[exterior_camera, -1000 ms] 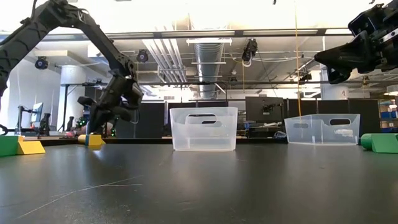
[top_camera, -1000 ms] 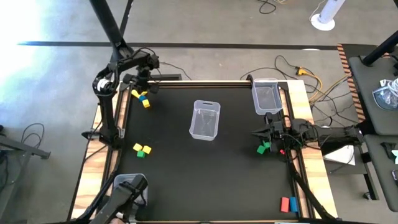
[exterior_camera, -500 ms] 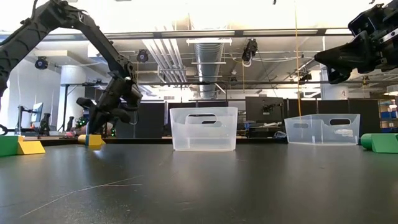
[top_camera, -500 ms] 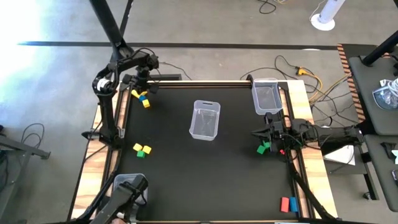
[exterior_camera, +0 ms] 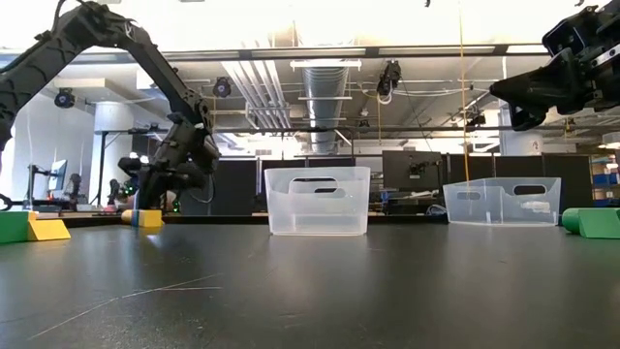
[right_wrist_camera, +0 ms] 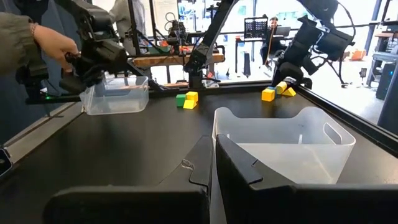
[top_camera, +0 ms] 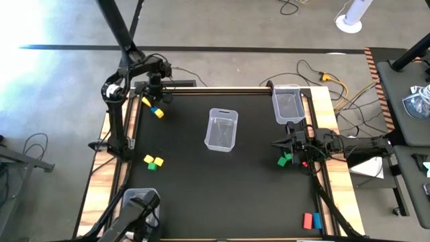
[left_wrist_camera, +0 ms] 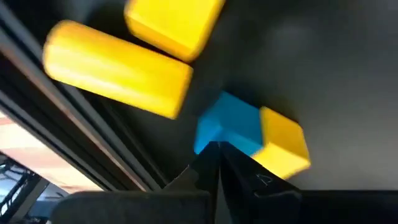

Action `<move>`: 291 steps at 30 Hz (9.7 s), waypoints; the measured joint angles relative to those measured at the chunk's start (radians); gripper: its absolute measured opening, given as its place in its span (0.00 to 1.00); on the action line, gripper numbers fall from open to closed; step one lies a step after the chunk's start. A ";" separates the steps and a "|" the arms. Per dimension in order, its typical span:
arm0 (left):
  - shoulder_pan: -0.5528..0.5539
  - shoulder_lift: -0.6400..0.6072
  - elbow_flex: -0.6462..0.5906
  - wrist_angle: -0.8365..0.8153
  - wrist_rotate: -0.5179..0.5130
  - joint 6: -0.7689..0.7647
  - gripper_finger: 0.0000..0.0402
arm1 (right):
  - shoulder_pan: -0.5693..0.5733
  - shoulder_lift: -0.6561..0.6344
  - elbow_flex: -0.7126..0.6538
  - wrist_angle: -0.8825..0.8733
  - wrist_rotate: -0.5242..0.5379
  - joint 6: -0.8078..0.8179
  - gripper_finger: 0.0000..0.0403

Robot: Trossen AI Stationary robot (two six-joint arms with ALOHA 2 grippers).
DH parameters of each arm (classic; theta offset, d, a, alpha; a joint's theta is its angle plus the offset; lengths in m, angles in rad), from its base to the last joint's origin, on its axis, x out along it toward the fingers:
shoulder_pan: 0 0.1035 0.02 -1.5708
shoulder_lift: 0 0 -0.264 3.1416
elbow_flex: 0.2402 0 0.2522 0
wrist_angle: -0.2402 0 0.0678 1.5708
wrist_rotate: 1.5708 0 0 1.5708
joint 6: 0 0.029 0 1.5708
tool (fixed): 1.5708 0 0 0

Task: Sort blocks by size
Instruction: Put the yellow cylindrical block into the bottom transparent bin

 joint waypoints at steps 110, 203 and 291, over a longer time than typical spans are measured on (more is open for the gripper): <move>0.110 0.033 -0.002 0.095 0.006 0.008 0.36 | 0.000 0.000 0.000 0.008 0.000 0.000 0.03; -0.537 0.126 0.090 0.167 0.074 -0.260 0.27 | 0.208 0.052 0.000 0.207 0.130 0.003 0.04; -1.920 -0.531 -0.738 0.763 0.460 -1.737 0.28 | 0.207 0.059 0.000 0.179 0.185 0.001 0.40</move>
